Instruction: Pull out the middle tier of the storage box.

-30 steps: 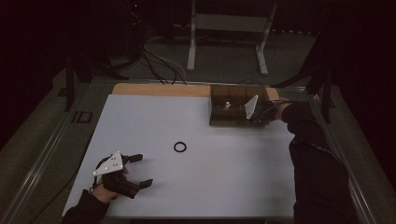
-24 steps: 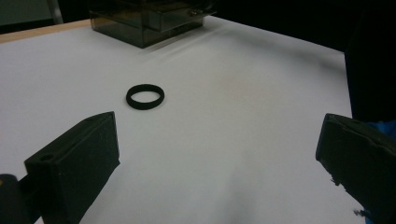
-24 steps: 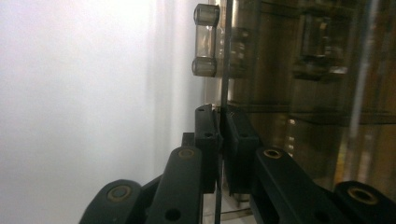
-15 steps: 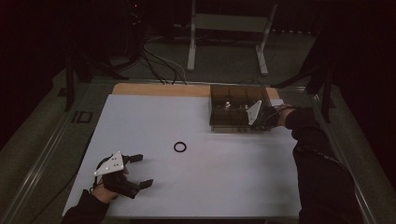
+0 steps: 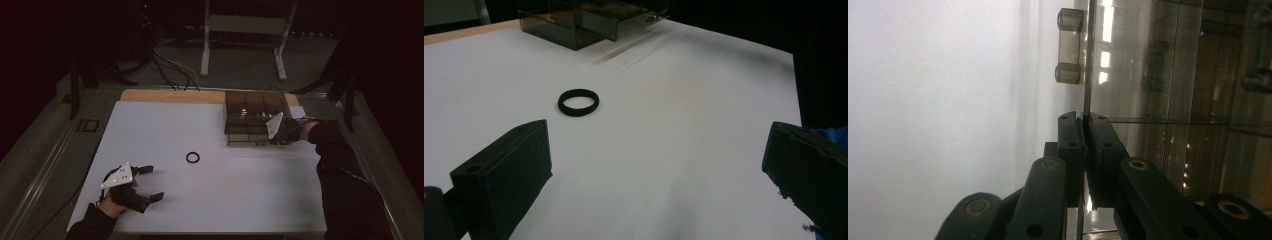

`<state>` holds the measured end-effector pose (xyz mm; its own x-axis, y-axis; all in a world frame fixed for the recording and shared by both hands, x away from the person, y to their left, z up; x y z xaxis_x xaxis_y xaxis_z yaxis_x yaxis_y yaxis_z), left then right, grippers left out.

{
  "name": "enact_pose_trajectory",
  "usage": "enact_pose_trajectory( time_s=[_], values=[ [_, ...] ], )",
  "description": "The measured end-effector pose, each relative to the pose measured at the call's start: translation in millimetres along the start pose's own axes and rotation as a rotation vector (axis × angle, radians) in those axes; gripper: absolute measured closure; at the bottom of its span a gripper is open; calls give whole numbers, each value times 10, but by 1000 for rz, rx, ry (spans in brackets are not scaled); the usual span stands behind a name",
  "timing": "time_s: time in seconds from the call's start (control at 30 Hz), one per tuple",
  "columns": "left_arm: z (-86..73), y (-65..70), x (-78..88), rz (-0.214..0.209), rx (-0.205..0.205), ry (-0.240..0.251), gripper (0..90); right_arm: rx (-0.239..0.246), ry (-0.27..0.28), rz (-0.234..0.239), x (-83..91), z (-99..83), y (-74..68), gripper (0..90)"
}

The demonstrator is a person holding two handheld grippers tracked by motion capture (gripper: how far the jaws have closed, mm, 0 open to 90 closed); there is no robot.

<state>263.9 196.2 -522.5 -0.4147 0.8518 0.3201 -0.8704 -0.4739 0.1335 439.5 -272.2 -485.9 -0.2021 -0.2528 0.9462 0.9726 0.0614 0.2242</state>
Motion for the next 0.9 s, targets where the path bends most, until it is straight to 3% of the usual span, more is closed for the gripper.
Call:
enact_pose_trajectory(
  time_s=[0.9],
  values=[
    [-5,-7,-7,3,5,-3,10,-3,49,-7,-61,-45,-123,872]
  ],
)
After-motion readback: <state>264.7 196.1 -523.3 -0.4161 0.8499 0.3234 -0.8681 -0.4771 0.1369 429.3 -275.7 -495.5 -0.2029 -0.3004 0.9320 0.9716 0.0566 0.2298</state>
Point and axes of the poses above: each handheld gripper's, and its own axes: x roughly backward along the jaws, z roughly out of its top, y roughly to its right, the point moved 3 cm from there along -x, roughly forward along the jaws, and after that the axes turned 3 degrees about y, right-handed, at the moved point
